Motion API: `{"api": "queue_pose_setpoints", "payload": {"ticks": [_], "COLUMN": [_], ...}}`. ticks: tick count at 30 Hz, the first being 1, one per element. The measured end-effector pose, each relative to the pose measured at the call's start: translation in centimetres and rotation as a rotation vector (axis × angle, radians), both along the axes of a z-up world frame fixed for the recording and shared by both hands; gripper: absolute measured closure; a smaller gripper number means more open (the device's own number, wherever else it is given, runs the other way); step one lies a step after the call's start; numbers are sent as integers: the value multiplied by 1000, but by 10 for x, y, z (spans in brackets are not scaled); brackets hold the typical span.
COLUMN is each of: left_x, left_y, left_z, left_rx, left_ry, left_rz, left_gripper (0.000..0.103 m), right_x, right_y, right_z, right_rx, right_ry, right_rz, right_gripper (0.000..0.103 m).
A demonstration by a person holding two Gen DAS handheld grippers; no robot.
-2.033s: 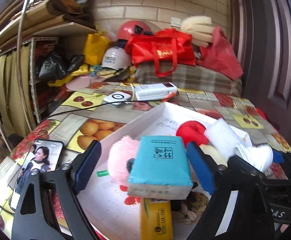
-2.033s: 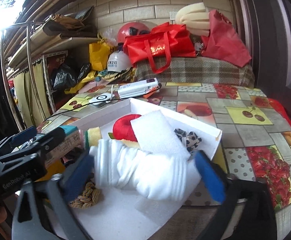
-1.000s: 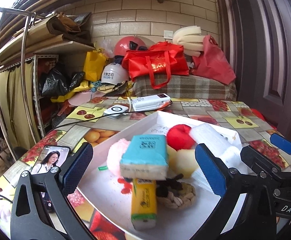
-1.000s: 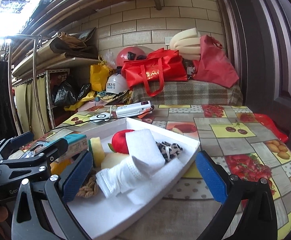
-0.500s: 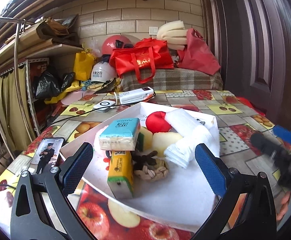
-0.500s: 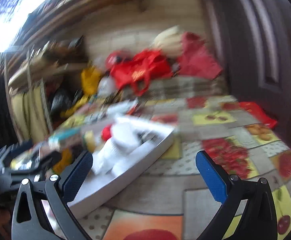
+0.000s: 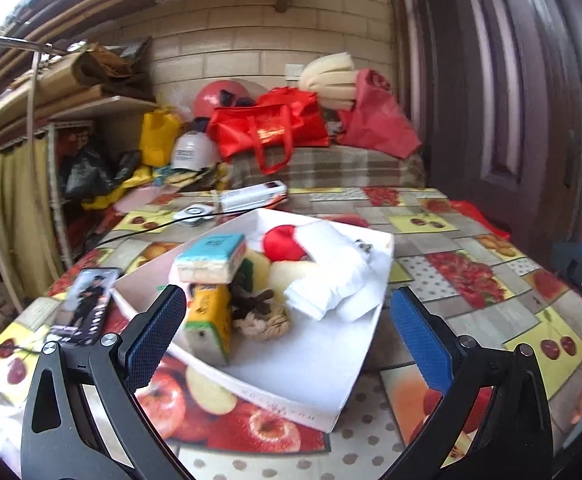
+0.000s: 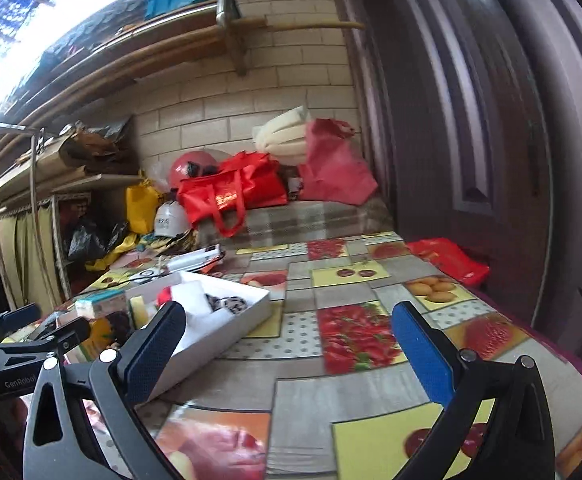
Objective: Organize soft objects
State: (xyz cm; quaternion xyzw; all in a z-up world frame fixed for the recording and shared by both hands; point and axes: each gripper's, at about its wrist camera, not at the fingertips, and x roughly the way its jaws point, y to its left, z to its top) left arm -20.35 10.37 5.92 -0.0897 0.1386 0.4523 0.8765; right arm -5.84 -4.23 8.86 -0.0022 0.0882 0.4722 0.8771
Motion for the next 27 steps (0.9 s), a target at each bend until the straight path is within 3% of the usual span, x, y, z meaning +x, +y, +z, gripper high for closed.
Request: {"api": "queue_pose_setpoints", "payload": {"ticks": [6,13,18,27], "left_x": [6,13,14,27], "left_y": [-11,-11,-8,-32], "left_z": [-1,-4,-7,-2], "left_rx": [11,-8,-35,92], "left_ry": [30,71,84,135], "left_rz": [-33,16,21,7], "left_gripper": [0,0,0,0], "right_x": [11,22,20,14], "right_y": [-23,-39,-37,-35], "right_z": [-2,-5,-4,-3], "right_rx": [25,80,69,49], "right_ry": [12,71,64,27], "right_rz": [-45,-37,-41,-34], "right_gripper": [0,0,0,0]}}
